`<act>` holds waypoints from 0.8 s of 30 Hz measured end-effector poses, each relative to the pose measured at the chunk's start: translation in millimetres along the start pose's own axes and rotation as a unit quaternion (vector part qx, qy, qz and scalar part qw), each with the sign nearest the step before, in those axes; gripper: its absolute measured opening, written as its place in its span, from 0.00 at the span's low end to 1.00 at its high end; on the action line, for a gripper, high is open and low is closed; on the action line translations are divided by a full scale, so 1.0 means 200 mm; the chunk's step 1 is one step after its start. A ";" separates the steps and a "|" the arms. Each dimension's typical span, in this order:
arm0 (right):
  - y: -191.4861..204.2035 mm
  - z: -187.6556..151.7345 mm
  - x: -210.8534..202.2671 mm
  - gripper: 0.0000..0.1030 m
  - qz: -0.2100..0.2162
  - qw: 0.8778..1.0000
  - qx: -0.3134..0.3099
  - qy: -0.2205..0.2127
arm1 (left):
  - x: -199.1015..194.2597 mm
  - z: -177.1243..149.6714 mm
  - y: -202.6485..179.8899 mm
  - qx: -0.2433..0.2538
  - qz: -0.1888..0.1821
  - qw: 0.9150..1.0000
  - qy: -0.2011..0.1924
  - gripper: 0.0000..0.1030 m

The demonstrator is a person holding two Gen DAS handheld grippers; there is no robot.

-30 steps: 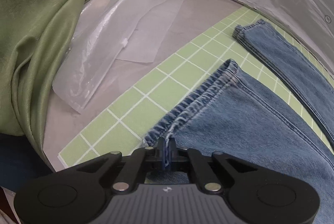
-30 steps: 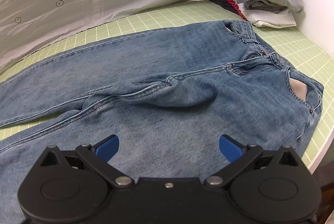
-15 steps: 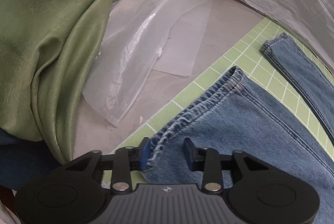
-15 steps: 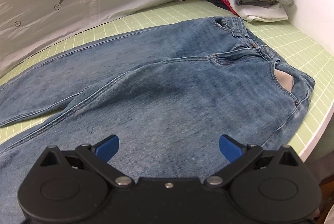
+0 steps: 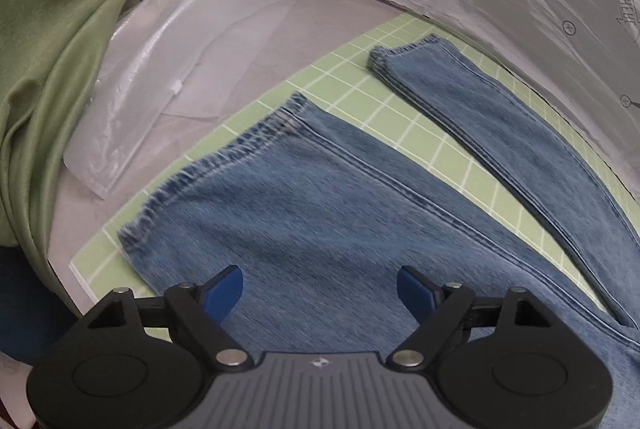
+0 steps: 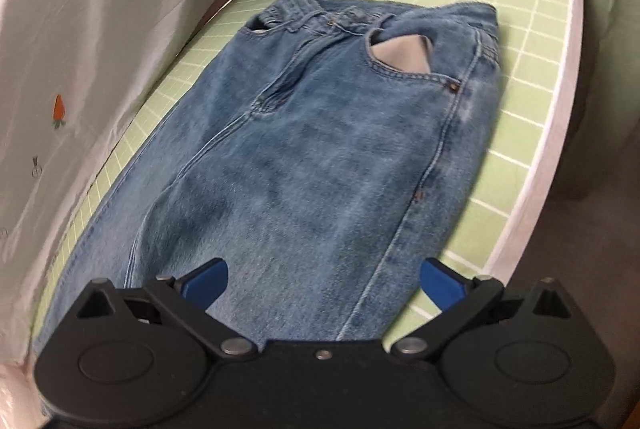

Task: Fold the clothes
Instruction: 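Move the right gripper along the jeans and grasp them near the knee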

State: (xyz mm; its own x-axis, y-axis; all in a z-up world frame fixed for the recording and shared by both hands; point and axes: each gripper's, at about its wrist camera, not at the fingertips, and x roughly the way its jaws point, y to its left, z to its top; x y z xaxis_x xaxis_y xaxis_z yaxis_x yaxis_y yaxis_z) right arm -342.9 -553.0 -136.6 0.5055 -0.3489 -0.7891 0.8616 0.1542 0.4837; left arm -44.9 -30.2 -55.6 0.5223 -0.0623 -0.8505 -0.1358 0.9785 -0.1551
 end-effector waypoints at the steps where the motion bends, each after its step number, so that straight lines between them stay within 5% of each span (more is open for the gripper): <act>1: -0.04 0.01 0.01 1.00 0.011 1.000 0.021 0.006 | -0.01 -0.03 -0.03 0.002 -0.004 1.000 0.004 0.82; 8: -0.22 0.12 0.06 1.00 0.066 0.990 0.117 0.037 | -0.06 -0.23 -0.22 0.008 -0.021 0.999 0.032 0.83; 15: -0.23 0.19 0.12 1.00 0.109 0.984 0.127 0.061 | -0.10 -0.36 -0.30 0.013 -0.023 0.999 0.047 0.83; 21: -0.17 0.21 0.12 1.00 0.189 0.974 0.098 0.080 | -0.10 -0.44 -0.31 0.006 -0.021 0.998 0.063 0.83; 24: -0.14 0.20 0.13 1.00 0.162 0.980 0.066 0.094 | -0.11 -0.46 -0.32 0.008 -0.021 0.998 0.066 0.83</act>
